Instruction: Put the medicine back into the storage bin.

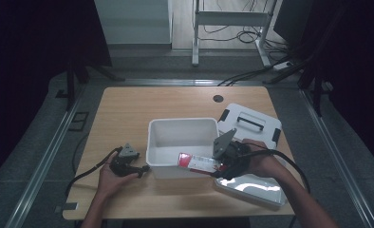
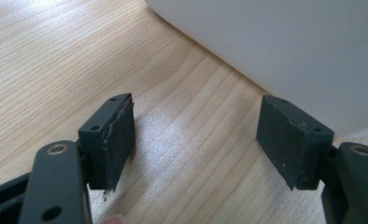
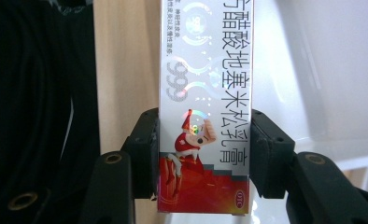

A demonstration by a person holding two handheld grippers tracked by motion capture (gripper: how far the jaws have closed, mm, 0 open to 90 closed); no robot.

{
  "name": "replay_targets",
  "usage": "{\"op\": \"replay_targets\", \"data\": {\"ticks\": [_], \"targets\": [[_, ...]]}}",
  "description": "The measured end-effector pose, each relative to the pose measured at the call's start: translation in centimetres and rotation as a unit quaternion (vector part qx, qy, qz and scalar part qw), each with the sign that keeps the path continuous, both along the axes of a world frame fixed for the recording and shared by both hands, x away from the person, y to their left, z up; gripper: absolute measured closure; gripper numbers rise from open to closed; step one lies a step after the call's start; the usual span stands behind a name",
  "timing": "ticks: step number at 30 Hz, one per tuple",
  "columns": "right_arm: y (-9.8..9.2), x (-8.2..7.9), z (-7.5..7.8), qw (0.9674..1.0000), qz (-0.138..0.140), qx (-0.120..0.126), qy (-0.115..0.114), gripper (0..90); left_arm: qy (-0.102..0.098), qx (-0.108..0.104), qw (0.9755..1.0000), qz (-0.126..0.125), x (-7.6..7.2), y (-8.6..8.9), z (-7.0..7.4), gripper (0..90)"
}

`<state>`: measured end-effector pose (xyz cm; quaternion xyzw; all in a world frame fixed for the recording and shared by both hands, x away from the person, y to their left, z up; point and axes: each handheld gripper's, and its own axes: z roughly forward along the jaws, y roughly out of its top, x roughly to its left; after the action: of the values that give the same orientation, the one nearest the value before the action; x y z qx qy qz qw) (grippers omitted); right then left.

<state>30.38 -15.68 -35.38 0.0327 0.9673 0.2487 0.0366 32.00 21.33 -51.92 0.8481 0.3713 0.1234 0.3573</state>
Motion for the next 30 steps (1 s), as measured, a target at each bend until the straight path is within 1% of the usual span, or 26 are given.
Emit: {"op": "replay_targets", "data": {"ticks": [3,5,7,8,9,10,11,12,13,15,16,17,18,19,20,22,25,26,30], "targets": [[-0.3,1.0,0.6,0.9999,-0.007,0.004,-0.007,50.9,0.0,0.0,1.0,0.001,-0.1,0.0,0.0,28.1],[-0.3,1.3,0.7,0.9999,-0.008,0.004,-0.008,50.9,-0.001,0.001,1.0,0.001,-0.1,0.0,0.0,28.1],[-0.3,2.2,1.1,0.9999,-0.008,0.002,-0.012,50.9,-0.002,0.002,1.0,0.002,-0.1,0.0,0.0,28.1],[-0.2,2.6,1.2,0.9999,-0.008,0.003,-0.012,50.9,-0.002,0.0,1.0,0.002,-0.2,0.0,0.0,28.1],[-0.2,2.6,1.2,0.9999,-0.008,0.003,-0.012,50.9,-0.002,0.0,1.0,0.002,-0.2,0.0,0.0,28.1],[-0.2,3.3,1.4,0.9998,-0.012,0.003,-0.014,50.9,-0.001,0.0,1.0,0.001,-0.2,0.0,0.0,28.1],[-0.2,3.3,1.4,0.9998,-0.012,0.003,-0.014,50.9,-0.001,0.0,1.0,0.001,-0.2,0.0,0.0,28.1],[-0.1,3.9,1.5,0.9998,-0.014,0.002,-0.014,50.9,-0.002,0.001,1.0,0.001,-0.2,0.0,0.0,28.1],[-0.1,3.9,1.5,0.9998,-0.014,0.002,-0.014,50.9,-0.002,0.001,1.0,0.001,-0.2,0.0,0.0,28.1],[0.0,4.5,1.6,0.9998,-0.013,0.003,-0.018,50.9,-0.002,0.001,1.0,0.001,-0.2,0.0,0.0,28.1],[0.1,5.1,1.6,0.9998,-0.011,0.003,-0.017,50.9,-0.003,0.002,1.0,0.001,-0.2,0.0,0.0,28.1],[0.1,5.1,1.6,0.9998,-0.011,0.003,-0.017,50.9,-0.003,0.002,1.0,0.001,-0.2,0.0,0.0,28.1],[0.3,5.7,1.6,0.9998,-0.011,0.003,-0.018,51.0,-0.003,0.002,1.0,0.0,-0.2,0.0,0.0,28.1],[0.3,5.7,1.6,0.9998,-0.011,0.003,-0.018,51.0,-0.003,0.002,1.0,0.0,-0.2,0.0,0.0,28.1],[0.4,6.3,1.4,0.9998,-0.012,-0.001,-0.015,51.0,-0.003,0.002,1.0,0.0,-0.2,0.0,0.0,28.1],[0.4,6.6,1.3,0.9998,-0.011,-0.003,-0.016,51.0,-0.003,0.002,1.0,0.0,-0.2,0.0,0.0,28.1],[0.8,7.3,0.7,0.9998,-0.011,-0.012,-0.014,51.0,-0.003,0.002,1.0,0.0,-0.2,0.0,0.0,28.1],[1.1,7.6,0.4,0.9998,-0.006,-0.013,-0.01,51.0,-0.003,0.002,1.0,0.0,-0.2,0.0,0.0,28.1],[1.6,7.9,0.1,0.9998,0.0,-0.018,-0.008,51.0,-0.004,0.002,1.0,0.0,-0.2,0.0,0.0,28.1]]}}
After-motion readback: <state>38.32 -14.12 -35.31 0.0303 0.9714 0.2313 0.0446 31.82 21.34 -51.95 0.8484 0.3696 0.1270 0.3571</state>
